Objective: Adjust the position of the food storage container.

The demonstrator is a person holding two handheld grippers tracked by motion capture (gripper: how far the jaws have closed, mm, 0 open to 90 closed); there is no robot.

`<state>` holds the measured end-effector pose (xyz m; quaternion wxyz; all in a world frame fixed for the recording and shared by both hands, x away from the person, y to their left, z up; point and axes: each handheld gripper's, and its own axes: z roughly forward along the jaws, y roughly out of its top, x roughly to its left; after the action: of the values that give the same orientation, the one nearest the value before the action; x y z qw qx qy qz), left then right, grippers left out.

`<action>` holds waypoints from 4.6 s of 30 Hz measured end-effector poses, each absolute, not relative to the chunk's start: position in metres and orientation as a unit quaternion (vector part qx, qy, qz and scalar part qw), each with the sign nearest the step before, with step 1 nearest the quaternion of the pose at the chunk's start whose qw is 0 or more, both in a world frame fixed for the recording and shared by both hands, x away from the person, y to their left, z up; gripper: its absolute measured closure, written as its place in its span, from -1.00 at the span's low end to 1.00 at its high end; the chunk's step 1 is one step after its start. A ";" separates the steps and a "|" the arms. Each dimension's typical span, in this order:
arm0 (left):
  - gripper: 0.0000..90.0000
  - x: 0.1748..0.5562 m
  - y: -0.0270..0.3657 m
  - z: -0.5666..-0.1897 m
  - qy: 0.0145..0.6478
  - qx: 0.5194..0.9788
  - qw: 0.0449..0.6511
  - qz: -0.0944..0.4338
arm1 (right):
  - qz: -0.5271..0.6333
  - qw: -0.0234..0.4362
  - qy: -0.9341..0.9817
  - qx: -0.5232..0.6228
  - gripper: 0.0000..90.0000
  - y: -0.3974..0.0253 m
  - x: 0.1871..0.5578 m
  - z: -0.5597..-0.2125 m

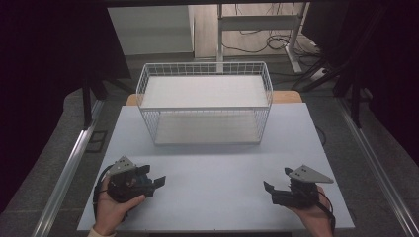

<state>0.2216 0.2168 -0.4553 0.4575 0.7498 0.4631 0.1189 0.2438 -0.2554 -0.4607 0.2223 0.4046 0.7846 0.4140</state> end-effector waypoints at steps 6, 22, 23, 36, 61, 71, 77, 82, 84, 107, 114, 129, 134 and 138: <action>-0.46 0.220 0.219 -0.455 0.463 0.749 0.458 0.122 | 0.406 0.221 0.788 0.406 -0.68 -0.254 0.244 -0.464; -0.46 0.218 0.227 -0.453 0.467 0.744 0.462 0.123 | 0.386 0.227 0.800 0.400 -0.65 -0.251 0.243 -0.470; -0.46 0.217 0.228 -0.453 0.467 0.743 0.463 0.123 | 0.386 0.227 0.800 0.399 -0.65 -0.250 0.243 -0.470; -0.44 0.208 0.251 -0.437 0.484 0.727 0.464 0.148 | 0.382 0.233 0.803 0.394 -0.65 -0.256 0.243 -0.470; 0.48 0.196 0.301 -0.442 0.521 0.734 0.399 0.175 | 0.359 0.244 0.799 0.416 -0.64 -0.264 0.248 -0.474; 0.99 0.181 0.324 -0.449 0.535 0.729 0.390 0.175 | 0.354 0.246 0.802 0.412 -0.64 -0.263 0.248 -0.475; 1.00 0.166 0.347 -0.457 0.563 0.711 0.379 0.184 | 0.353 0.244 0.804 0.412 -0.64 -0.262 0.248 -0.476; 1.00 0.163 0.357 -0.474 0.587 0.707 0.355 0.170 | 0.350 0.245 0.807 0.407 -0.64 -0.260 0.247 -0.477; 1.00 0.163 0.361 -0.480 0.596 0.705 0.347 0.164 | 0.350 0.245 0.808 0.407 -0.65 -0.260 0.247 -0.477; 1.00 0.172 0.369 -0.515 0.617 0.713 0.318 0.101 | 0.333 0.247 0.817 0.401 -0.65 -0.257 0.248 -0.483; 1.00 0.173 0.365 -0.514 0.620 0.712 0.312 0.107 | 0.332 0.246 0.819 0.399 -0.64 -0.256 0.248 -0.484; 1.00 0.191 0.331 -0.512 0.588 0.738 0.321 0.079 | 0.335 0.245 0.816 0.402 -0.65 -0.257 0.248 -0.483; 1.00 0.197 0.322 -0.512 0.581 0.743 0.324 0.072 | 0.335 0.245 0.816 0.403 -0.65 -0.256 0.248 -0.483; 1.00 0.202 0.314 -0.512 0.575 0.748 0.325 0.070 | 0.336 0.245 0.816 0.402 -0.65 -0.256 0.248 -0.483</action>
<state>0.2016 0.3137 -0.5118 0.3247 0.7479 0.5748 0.0700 0.2483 -0.2559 -0.4830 0.2450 0.4023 0.8156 0.3361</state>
